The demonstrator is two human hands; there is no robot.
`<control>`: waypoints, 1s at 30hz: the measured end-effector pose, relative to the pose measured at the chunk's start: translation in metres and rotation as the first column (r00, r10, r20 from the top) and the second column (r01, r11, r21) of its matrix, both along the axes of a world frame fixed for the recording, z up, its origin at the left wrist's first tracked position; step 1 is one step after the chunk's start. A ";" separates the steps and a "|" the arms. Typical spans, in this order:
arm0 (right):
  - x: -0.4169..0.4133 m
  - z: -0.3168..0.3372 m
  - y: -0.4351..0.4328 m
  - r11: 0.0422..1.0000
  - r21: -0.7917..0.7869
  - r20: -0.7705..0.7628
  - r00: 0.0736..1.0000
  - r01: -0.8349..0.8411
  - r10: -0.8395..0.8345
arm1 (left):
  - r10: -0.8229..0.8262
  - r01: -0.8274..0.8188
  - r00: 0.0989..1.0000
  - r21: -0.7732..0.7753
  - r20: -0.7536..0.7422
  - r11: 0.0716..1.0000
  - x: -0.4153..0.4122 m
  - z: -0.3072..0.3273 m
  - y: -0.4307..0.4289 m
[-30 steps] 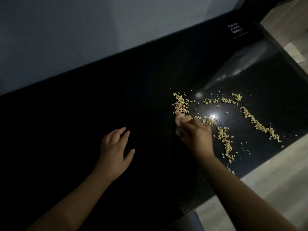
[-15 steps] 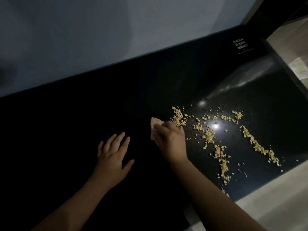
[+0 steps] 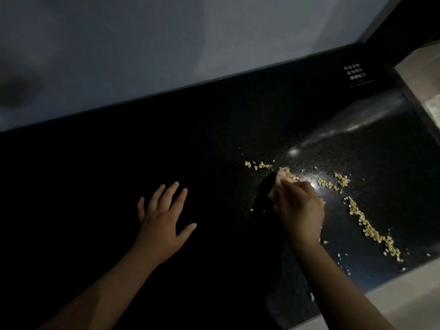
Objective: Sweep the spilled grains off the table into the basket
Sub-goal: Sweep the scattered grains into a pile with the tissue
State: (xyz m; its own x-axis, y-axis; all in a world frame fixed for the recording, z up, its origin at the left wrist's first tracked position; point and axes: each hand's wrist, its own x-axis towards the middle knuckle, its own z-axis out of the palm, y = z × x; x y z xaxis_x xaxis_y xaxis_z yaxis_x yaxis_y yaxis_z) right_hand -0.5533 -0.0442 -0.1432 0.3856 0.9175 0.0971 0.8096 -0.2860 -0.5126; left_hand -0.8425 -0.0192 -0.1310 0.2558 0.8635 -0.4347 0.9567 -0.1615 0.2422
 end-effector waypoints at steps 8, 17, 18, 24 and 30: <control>-0.040 0.018 0.102 0.955 0.082 -0.081 0.953 -0.286 0.292 | -0.029 0.029 0.999 0.014 0.038 0.999 -0.004 -0.012 0.007; -0.050 -0.019 0.135 0.977 -0.025 -0.088 0.974 -0.213 0.210 | -0.001 0.001 1.000 0.005 0.005 1.000 -0.001 -0.013 0.007; -0.046 -0.019 0.126 0.981 -0.023 -0.083 0.978 -0.192 0.190 | 0.001 -0.001 1.000 0.001 0.006 1.000 -0.001 -0.013 0.008; 0.002 -0.011 0.047 0.997 -0.070 0.010 0.999 -0.036 0.037 | 0.011 -0.011 1.000 -0.002 0.006 1.000 0.002 -0.008 0.009; 0.000 0.008 0.006 0.995 -0.054 -0.051 0.995 -0.085 0.083 | -0.009 0.009 1.000 0.003 -0.019 1.000 0.004 -0.007 0.009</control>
